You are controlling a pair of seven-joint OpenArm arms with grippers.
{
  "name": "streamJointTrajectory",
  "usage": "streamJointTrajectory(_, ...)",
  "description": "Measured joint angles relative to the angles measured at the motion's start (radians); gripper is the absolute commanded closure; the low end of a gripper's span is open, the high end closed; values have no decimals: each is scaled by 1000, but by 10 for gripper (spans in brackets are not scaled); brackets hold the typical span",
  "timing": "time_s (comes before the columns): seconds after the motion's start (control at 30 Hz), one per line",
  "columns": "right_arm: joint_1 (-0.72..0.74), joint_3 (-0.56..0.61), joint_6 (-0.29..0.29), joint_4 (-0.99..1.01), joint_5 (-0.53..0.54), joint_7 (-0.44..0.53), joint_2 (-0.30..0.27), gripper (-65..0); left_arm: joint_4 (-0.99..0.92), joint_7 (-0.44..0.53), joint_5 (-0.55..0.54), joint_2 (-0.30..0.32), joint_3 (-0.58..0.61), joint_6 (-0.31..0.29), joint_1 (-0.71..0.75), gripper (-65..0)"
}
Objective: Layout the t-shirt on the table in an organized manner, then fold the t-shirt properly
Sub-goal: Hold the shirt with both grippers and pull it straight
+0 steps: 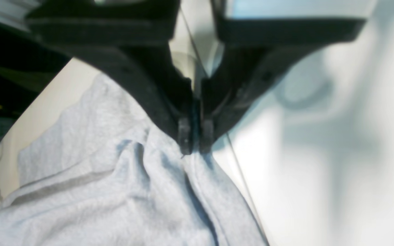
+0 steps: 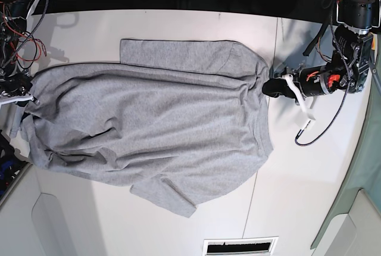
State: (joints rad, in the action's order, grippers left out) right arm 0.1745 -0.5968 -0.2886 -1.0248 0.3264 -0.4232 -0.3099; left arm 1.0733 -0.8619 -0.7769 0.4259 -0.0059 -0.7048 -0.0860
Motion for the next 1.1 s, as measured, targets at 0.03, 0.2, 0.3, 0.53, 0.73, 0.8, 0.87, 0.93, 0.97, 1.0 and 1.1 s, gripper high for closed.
streamJointTrajectory(0.03,-1,-19,-2,-17,-6,-33,1,0,1,3,14,0,0,-1,0,0)
streamJointTrajectory(0.2,-51,-151,-18,-200,56,-158,-4,0,6,14,71,10,0,-7,-2,0)
streamJointTrajectory(0.3,-151,-186,-35,-338,135,-195,-6,0,7,14,82,31,1,-7,-3,0)
streamJointTrajectory(0.53,-366,-193,-52,-488,196,-207,1,0,7,15,104,51,0,14,-8,0)
streamJointTrajectory(0.73,-420,-195,-55,-488,220,-209,62,-227,8,24,131,51,0,14,-11,0)
streamJointTrajectory(0.8,-412,-194,-55,-488,237,-208,75,-256,8,25,130,52,0,15,-11,0)
streamJointTrajectory(0.87,-391,-193,-58,-488,257,-206,77,-256,8,25,126,53,0,16,-11,0)
streamJointTrajectory(0.93,-362,-193,-55,-488,255,-205,71,-256,8,25,114,53,0,20,-11,0)
streamJointTrajectory(0.97,-347,-193,-56,-488,256,-203,71,-256,8,21,110,54,0,20,-11,0)
streamJointTrajectory(1.0,-334,-195,-63,-488,256,-200,71,-256,8,21,106,54,0,20,-11,0)
streamJointTrajectory(1.1,-297,-195,-93,-488,264,-211,73,-255,6,13,71,56,0,1,-11,0)
